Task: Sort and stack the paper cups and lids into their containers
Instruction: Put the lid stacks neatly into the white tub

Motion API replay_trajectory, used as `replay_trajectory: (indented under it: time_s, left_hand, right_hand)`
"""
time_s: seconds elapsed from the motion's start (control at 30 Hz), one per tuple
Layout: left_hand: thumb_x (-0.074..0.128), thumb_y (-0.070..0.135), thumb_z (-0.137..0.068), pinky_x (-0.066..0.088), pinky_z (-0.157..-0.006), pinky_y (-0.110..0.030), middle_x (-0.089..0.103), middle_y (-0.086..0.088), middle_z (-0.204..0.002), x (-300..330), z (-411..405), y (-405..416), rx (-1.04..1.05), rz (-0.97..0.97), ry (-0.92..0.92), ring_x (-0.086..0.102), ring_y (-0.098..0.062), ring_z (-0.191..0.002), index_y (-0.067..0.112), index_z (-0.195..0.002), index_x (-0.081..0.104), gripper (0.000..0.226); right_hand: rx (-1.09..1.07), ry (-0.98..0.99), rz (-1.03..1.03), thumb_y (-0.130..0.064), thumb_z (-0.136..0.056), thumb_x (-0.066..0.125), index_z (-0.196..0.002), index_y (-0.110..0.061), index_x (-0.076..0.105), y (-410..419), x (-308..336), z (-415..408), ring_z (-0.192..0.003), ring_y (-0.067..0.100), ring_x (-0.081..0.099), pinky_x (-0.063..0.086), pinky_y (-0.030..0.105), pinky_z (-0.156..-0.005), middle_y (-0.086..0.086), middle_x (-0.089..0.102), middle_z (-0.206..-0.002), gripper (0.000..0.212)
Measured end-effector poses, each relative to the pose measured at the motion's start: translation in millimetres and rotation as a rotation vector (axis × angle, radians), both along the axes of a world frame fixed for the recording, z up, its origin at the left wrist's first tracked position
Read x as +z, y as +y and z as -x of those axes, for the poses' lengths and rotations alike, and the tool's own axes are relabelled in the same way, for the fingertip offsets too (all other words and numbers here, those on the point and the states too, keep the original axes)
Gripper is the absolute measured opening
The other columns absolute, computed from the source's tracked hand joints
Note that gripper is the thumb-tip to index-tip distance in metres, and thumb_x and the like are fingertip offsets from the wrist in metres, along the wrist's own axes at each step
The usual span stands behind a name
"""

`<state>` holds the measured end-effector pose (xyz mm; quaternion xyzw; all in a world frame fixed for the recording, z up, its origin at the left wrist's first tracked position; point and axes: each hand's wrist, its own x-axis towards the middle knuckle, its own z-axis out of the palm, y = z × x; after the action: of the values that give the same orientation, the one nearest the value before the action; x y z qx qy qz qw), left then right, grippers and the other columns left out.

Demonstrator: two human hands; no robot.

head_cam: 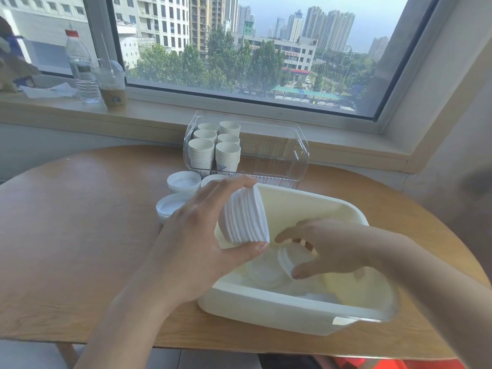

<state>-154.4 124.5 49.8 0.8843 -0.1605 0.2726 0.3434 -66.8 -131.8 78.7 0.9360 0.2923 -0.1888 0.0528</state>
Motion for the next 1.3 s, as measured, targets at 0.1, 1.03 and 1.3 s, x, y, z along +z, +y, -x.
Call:
replay_trajectory:
  time_s: [0.1,1.03,1.3]
  left_hand:
    - [0.072,0.076,-0.071,0.039,-0.086,-0.020,0.046,0.045,-0.133,-1.6,-0.5,0.0,0.002,0.011,0.001,0.045,0.021,-0.115,0.066,-0.139,0.039,0.077]
    - [0.077,0.074,-0.070,0.047,-0.081,-0.023,0.052,0.039,-0.128,-5.0,-5.5,1.1,0.005,0.050,-0.027,0.057,0.008,-0.110,0.065,-0.140,0.038,0.080]
    - [0.076,0.074,-0.070,0.047,-0.082,-0.024,0.051,0.037,-0.134,-5.6,-8.5,1.7,-0.009,0.025,-0.034,0.054,0.011,-0.112,0.064,-0.141,0.040,0.081]
  right_hand:
    - [0.014,-0.017,-0.243,-0.067,-0.091,0.064,-0.149,-0.063,0.033,-1.5,7.9,2.6,-0.109,-0.003,0.052,0.044,0.022,-0.096,-0.031,0.045,-0.127,0.065]
    - [-0.104,0.057,-1.187,-0.042,-0.079,0.086,-0.093,-0.025,0.078,23.6,18.2,28.3,-0.116,0.011,0.068,0.057,0.026,-0.091,-0.015,0.068,-0.127,0.024]
    - [-0.130,0.097,-1.181,-0.040,-0.079,0.086,-0.122,-0.026,0.065,26.1,19.0,29.9,-0.115,0.014,0.071,0.061,0.036,-0.092,-0.008,0.070,-0.127,0.050]
